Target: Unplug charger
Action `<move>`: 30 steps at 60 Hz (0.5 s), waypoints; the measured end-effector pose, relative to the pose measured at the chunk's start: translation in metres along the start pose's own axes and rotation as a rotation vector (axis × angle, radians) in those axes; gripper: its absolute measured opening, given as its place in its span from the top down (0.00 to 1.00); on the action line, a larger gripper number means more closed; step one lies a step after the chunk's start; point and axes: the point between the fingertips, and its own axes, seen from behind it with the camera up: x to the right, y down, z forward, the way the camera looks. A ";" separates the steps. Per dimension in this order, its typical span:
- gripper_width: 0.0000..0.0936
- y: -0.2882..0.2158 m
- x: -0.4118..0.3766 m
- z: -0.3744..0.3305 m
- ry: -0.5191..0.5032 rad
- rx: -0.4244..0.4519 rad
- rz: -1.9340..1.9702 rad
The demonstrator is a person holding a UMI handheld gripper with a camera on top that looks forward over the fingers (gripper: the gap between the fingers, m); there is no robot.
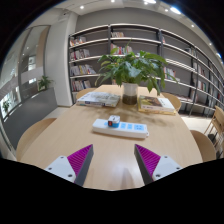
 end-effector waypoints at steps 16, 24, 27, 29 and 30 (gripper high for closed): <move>0.25 -0.071 0.012 0.107 0.167 0.076 0.081; 0.37 -0.057 0.011 0.135 0.193 0.036 0.128; 0.40 -0.057 0.015 0.136 0.213 0.051 0.115; 0.57 -0.053 0.015 0.137 0.226 0.042 0.095; 0.71 -0.056 0.012 0.135 0.222 0.048 0.085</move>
